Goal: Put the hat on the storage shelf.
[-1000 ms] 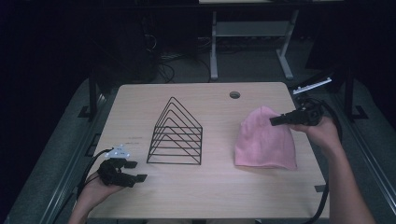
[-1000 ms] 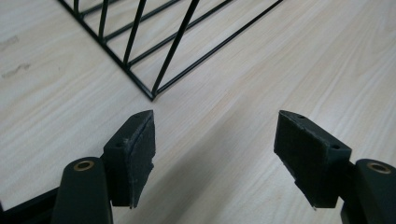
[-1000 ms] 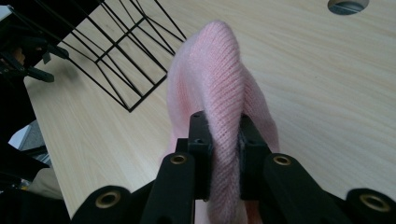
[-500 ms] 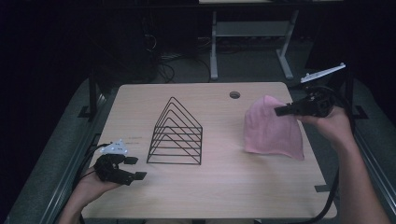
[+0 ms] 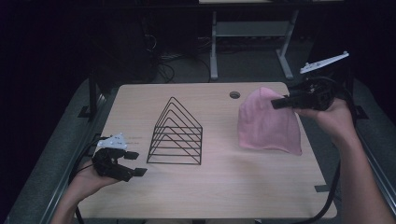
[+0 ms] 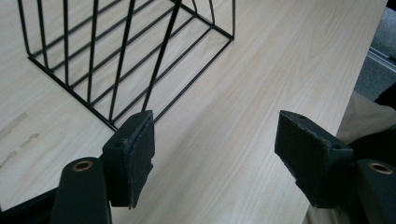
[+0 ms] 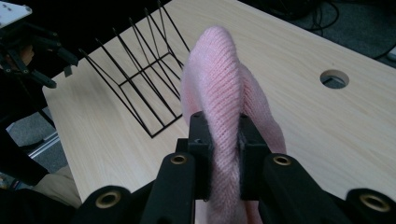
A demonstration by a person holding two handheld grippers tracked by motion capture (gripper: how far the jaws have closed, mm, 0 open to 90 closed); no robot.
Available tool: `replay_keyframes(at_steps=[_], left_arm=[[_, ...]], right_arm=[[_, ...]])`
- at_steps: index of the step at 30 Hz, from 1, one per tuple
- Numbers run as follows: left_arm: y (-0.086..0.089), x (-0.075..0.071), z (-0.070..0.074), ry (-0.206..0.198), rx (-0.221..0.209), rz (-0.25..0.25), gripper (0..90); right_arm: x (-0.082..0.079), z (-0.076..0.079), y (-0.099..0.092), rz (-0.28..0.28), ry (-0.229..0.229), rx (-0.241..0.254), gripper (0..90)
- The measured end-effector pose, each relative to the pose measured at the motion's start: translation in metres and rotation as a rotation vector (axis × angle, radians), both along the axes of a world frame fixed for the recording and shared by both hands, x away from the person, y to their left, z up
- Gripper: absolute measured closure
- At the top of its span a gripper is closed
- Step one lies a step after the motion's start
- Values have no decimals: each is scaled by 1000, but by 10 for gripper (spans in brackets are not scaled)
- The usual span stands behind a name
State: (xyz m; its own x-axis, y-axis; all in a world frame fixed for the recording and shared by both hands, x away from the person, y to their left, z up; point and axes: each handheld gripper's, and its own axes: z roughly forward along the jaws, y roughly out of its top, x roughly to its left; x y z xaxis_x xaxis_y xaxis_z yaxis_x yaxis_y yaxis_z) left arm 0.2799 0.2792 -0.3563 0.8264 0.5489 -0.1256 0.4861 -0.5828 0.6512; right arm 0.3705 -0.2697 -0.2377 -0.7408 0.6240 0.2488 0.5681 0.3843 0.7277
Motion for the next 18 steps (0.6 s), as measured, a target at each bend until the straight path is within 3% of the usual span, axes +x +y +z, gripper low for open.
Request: replay_keyframes(at_steps=[3, 18], left_arm=[[-1, 1, 6, 2, -14, -7, 288], [-13, 6, 37, -14, -2, -45, 282]], right_arm=[[0, 6, 5, 10, -11, 1, 793], [-1, 34, 30, 65, -59, -4, 793]])
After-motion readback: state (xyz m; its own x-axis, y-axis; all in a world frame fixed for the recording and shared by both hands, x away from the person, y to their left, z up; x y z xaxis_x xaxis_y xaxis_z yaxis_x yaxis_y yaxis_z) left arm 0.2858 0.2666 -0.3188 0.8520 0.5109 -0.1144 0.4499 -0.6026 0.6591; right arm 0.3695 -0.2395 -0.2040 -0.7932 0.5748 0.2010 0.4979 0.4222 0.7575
